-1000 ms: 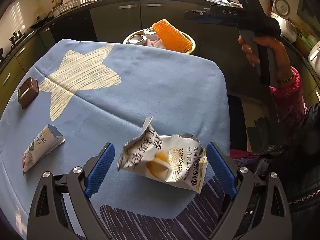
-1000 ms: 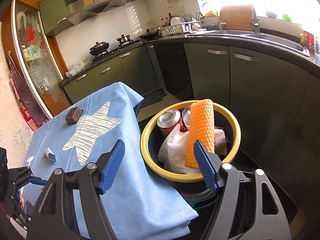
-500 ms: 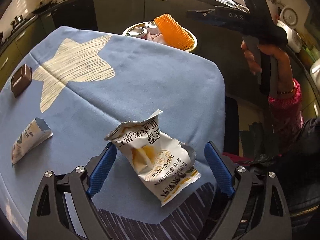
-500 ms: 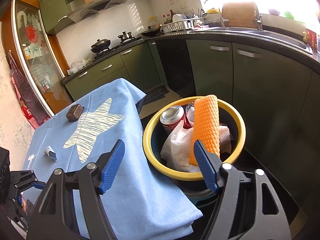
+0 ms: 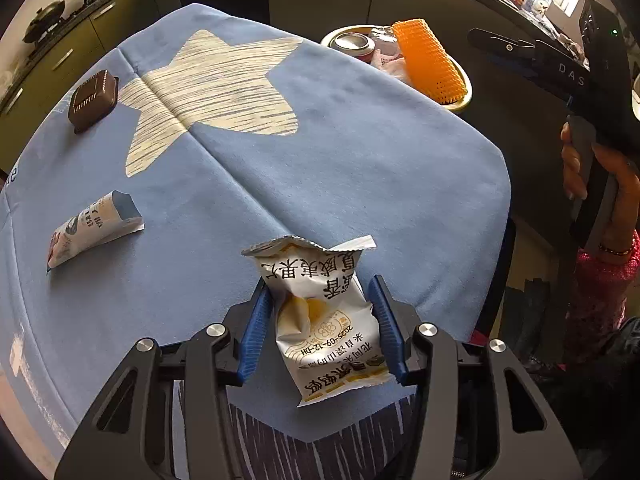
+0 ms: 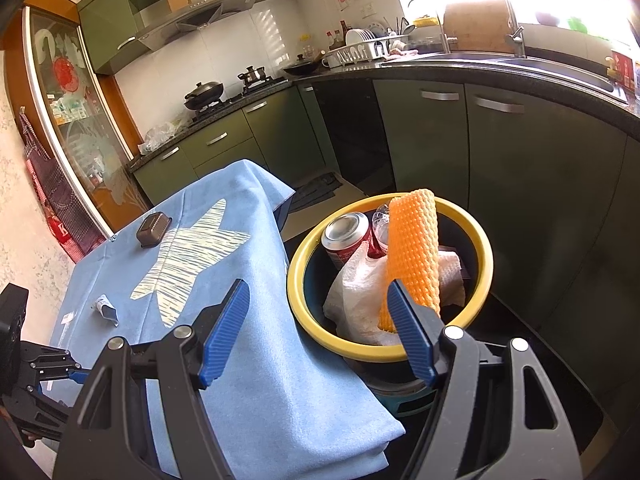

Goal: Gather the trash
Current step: 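Carry the white snack bag over the bin and open the left tool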

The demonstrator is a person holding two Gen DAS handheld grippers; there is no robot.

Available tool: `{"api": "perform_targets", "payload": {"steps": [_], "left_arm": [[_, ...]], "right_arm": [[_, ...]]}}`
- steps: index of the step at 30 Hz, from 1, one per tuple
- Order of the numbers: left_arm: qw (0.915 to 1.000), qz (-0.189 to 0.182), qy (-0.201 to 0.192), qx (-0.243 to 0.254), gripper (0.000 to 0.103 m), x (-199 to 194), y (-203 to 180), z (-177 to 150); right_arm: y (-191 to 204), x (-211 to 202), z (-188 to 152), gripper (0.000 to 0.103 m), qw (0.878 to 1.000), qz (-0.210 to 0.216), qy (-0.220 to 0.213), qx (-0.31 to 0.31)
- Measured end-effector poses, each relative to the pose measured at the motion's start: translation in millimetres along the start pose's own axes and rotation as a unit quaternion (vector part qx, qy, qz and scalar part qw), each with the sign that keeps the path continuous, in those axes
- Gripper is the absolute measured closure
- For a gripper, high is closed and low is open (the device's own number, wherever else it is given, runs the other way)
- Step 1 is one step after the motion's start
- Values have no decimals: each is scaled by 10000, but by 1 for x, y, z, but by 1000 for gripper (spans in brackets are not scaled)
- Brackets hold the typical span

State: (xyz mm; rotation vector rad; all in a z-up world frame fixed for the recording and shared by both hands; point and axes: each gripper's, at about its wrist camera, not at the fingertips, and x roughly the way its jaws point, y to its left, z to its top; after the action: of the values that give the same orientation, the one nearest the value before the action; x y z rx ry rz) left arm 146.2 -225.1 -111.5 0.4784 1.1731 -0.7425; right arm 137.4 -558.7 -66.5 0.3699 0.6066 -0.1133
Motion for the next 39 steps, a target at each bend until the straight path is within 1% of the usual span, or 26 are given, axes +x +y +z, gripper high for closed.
{"api": "perform_targets", "payload": {"steps": [8, 12, 15, 19, 21, 24, 27, 30, 34, 35, 36, 37, 38, 39], "left_arm": [[9989, 386, -146, 217, 59, -6, -9, 5], [9983, 440, -238, 295, 59, -15, -12, 13], [9979, 429, -315, 360, 59, -19, -15, 27], [9965, 427, -459, 553, 59, -20, -24, 61], [9951, 386, -588, 694, 59, -19, -31, 87], [9932, 207, -751, 868, 59, -11, -42, 128], [9910, 20, -844, 1039, 59, 10, -58, 174], [9900, -166, -794, 1153, 59, 36, -73, 210], [9902, -285, -681, 1187, 59, 69, -92, 247], [9907, -312, -630, 1164, 56, 76, -93, 251], [9913, -318, -593, 1130, 48, 83, -96, 256], [9916, -297, -587, 1114, 44, 88, -98, 258], [9915, -259, -602, 1124, 33, 93, -102, 261], [9912, -226, -642, 1133, 26, 95, -104, 264]], "right_arm": [[-6, -3, 1, 35, 10000, 8, -54, 65], [-10, -5, 1, 35, 9999, 13, -90, 94], [-17, -8, 2, 35, 9998, -38, -157, 146], [-34, -14, 4, 35, 9991, -188, -258, 292], [-45, -16, 5, 35, 9984, -300, -284, 378], [-61, -18, 6, 35, 9973, -437, -289, 505], [-75, -17, 6, 35, 9962, -560, -261, 618], [-88, -15, 6, 35, 9951, -665, -222, 704], [-100, -11, 6, 35, 9940, -740, -163, 795], [-102, -10, 6, 35, 9938, -749, -149, 807], [-103, -9, 6, 35, 9937, -752, -142, 814], [-104, -9, 6, 35, 9937, -755, -137, 817], [-105, -8, 6, 35, 9937, -759, -132, 816], [-105, -8, 6, 35, 9937, -759, -132, 818]]}}
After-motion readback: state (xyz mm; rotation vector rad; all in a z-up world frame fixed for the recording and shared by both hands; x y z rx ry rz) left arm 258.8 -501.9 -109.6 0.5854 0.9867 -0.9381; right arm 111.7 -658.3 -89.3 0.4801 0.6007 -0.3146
